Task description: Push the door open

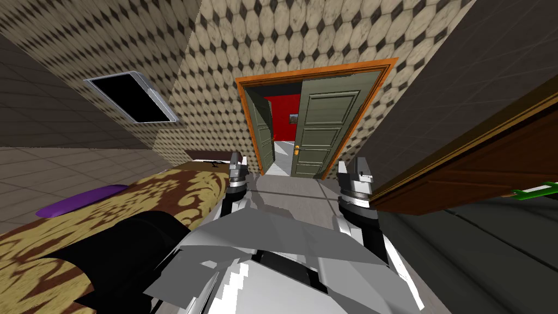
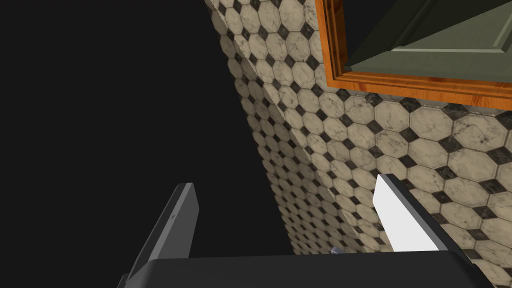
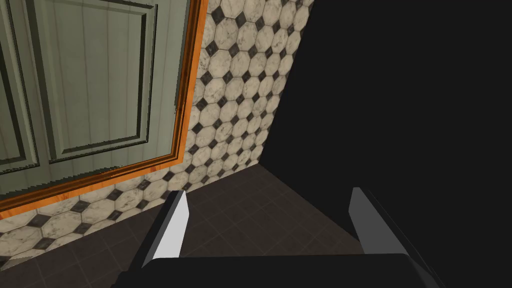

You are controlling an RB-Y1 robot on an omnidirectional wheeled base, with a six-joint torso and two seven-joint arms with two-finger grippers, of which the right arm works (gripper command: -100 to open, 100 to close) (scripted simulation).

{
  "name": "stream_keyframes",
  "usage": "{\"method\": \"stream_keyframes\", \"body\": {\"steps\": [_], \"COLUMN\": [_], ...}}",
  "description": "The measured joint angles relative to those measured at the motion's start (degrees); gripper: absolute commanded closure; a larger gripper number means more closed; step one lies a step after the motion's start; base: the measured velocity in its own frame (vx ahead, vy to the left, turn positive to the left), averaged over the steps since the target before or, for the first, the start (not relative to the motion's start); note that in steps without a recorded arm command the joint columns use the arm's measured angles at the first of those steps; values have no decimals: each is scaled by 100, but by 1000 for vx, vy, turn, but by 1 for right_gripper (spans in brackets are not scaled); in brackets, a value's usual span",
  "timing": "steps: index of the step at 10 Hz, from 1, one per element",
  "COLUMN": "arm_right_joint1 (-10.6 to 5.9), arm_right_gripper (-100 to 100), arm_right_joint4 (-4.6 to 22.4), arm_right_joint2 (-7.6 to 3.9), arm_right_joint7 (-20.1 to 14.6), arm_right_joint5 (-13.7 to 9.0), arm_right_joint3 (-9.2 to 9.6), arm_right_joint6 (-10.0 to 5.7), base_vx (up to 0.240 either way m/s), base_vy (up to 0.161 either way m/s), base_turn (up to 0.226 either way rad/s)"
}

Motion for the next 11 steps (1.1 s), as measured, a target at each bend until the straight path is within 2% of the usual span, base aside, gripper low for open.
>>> {"method": "stream_keyframes", "body": {"steps": [1, 4, 7, 9, 11], "arm_right_joint1": [-60, -239, -477, -588, -693], "arm_right_gripper": [-100, -100, -100, -100, -100], "arm_right_joint4": [64, 481, 825, 1120, 1338], "arm_right_joint2": [-7, -54, -94, -97, -112], "arm_right_joint7": [57, 22, 40, 65, 71], "arm_right_joint5": [-19, -46, -82, -99, -125], "arm_right_joint3": [-33, -38, -62, -68, -85], "arm_right_joint6": [66, 57, 234, 203, 250], "base_vx": [153, 198, 122, 80, 92], "base_vy": [-14, -4, -13, -13, -8], "base_turn": [9, 21, 14, 18, 18]}}
